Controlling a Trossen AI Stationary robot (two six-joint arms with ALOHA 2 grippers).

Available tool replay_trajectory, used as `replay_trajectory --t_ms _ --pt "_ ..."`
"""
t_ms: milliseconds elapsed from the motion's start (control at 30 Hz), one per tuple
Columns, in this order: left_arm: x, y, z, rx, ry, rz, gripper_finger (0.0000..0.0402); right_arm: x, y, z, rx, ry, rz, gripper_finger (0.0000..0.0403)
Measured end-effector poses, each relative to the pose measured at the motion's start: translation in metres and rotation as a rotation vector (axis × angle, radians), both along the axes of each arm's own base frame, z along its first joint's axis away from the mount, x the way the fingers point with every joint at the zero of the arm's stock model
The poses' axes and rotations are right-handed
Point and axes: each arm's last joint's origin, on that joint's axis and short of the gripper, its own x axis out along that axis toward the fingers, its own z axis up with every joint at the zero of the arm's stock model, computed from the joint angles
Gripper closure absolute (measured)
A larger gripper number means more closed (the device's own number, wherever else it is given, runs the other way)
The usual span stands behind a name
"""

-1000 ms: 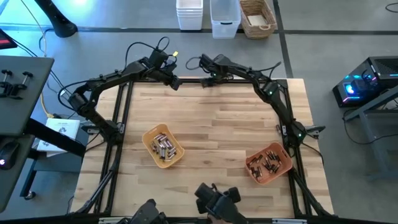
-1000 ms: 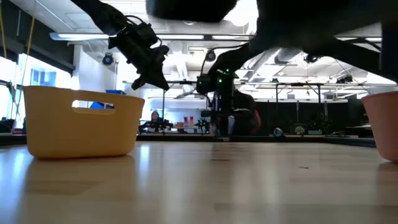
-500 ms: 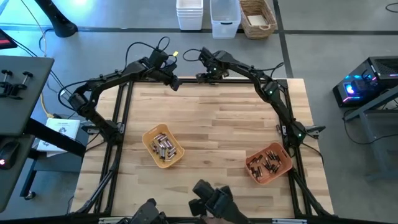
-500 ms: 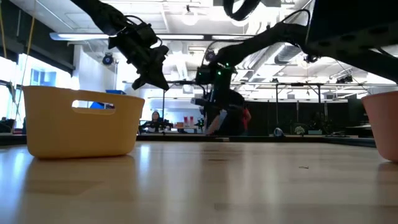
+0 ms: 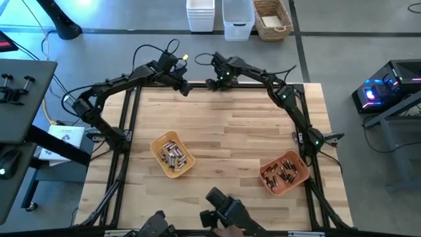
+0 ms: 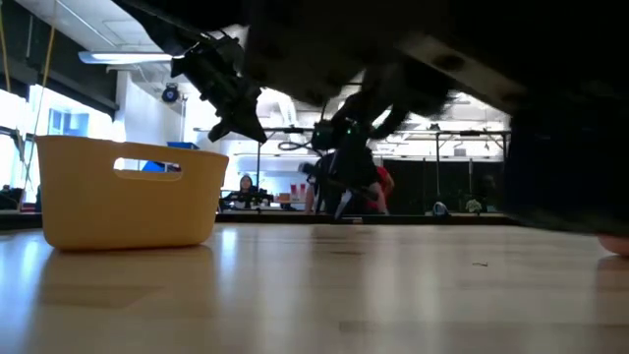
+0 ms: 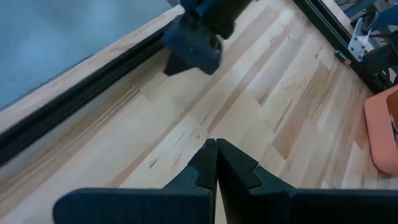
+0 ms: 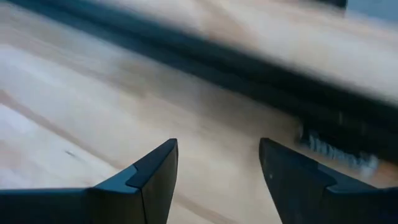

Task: Sort batteries
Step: Put the black battery into the orange bin

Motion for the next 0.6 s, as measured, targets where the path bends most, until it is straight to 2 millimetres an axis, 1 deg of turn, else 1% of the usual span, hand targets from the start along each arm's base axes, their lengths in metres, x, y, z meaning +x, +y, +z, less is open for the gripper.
replay_trajectory --t_ms 67,100,267,333,433,533,600 --pt "-0.001 -0.001 -0.001 -0.011 0.006 0.003 0.0402 -0.001 0.004 -0.003 0.033 0.022 0.021 0.0184" --pt "-0.001 -0.001 -0.001 -0.014 0.009 0.003 0.0401 0.000 0.003 -0.003 0.022 0.021 0.027 0.0184" --pt "0.000 0.000 -0.001 0.003 0.007 -0.007 0.0401 -0.001 -0.002 0.006 -0.111 0.107 -0.029 0.0184" --pt "0.000 0.000 -0.001 0.001 0.009 -0.007 0.0401 -0.007 -0.008 0.009 -0.100 0.109 -0.062 0.0184" --pt "0.000 0.000 -0.001 0.001 0.009 -0.008 0.0402 -0.014 -0.010 0.012 -0.101 0.147 -0.078 0.0184" --pt "0.000 -0.001 -0.001 0.003 0.008 -0.010 0.0401 -0.027 -0.011 0.014 -0.091 0.242 -0.030 0.0184" --pt "0.001 0.000 0.000 0.008 0.004 -0.010 0.0401 -0.035 -0.009 0.014 -0.100 0.340 0.000 0.0184"
